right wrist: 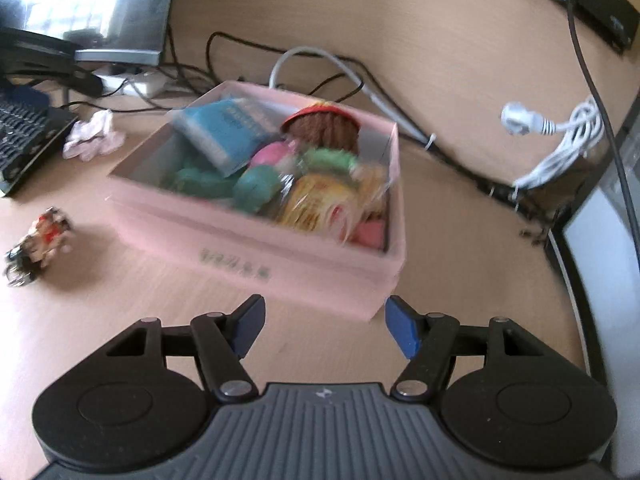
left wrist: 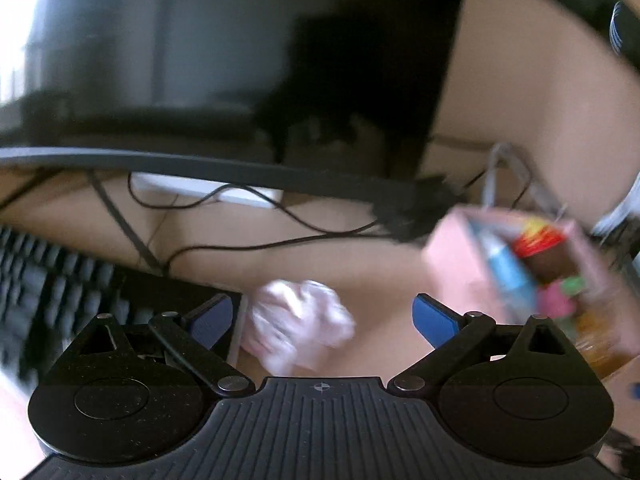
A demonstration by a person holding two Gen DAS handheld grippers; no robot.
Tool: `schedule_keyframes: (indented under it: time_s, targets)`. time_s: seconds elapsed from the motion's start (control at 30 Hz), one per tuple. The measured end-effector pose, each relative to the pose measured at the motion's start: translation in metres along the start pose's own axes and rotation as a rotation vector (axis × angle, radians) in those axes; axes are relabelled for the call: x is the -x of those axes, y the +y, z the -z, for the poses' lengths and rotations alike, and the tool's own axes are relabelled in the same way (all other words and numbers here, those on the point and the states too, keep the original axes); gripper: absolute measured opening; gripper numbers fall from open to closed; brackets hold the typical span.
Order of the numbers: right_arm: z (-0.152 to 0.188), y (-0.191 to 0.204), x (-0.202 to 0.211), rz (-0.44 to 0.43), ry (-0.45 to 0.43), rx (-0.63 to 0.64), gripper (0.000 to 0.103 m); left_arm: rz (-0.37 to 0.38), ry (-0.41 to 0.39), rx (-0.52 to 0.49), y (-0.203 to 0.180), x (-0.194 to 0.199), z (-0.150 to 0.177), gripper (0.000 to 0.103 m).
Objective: Organize objects
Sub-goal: 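Move both open tools away from the pink box toward the remaining items, then grasp the crumpled white tissue with the left tool while the right tool grasps the red-and-white figurine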
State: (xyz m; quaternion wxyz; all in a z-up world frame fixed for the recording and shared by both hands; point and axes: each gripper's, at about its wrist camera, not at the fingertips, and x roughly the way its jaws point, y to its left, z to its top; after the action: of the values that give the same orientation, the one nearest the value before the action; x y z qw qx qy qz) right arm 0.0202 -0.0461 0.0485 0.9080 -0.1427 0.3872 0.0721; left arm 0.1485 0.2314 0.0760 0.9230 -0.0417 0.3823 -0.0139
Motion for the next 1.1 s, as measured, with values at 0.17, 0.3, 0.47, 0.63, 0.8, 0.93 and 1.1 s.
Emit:
schedule_keyframes:
  time_s: [0.17,0.3,0.47,0.63,0.8,0.93,1.1]
  targets:
    - [0.022,0.014,0.024,0.004,0.028,0.045,0.067,-0.011,0.005,-0.276,-0.020,-0.038,0.008,0.077]
    - [0.033,0.020,0.038,-0.009,0.053,0.044,0.067,0.068,0.040,-0.343,-0.035,-0.039,0.033,0.055]
    - [0.037,0.031,0.042,-0.023,0.073,0.039,0.067,0.143,0.090,-0.132,-0.008,-0.010,0.051,0.054]
    - [0.029,0.051,0.039,-0.079,0.067,0.024,0.067,0.180,0.111,-0.035,0.016,0.022,0.079,0.054]
    - [0.011,0.079,0.038,-0.167,0.038,0.016,0.067,0.195,0.136,0.006,0.036,0.052,0.103,0.049]
    - [-0.011,0.096,0.026,-0.288,0.037,-0.059,0.067,0.213,0.128,0.028,0.057,0.078,0.127,0.037]
    - [-0.037,0.131,-0.008,-0.390,0.044,-0.121,0.067,0.235,0.133,0.122,0.076,0.098,0.145,0.029]
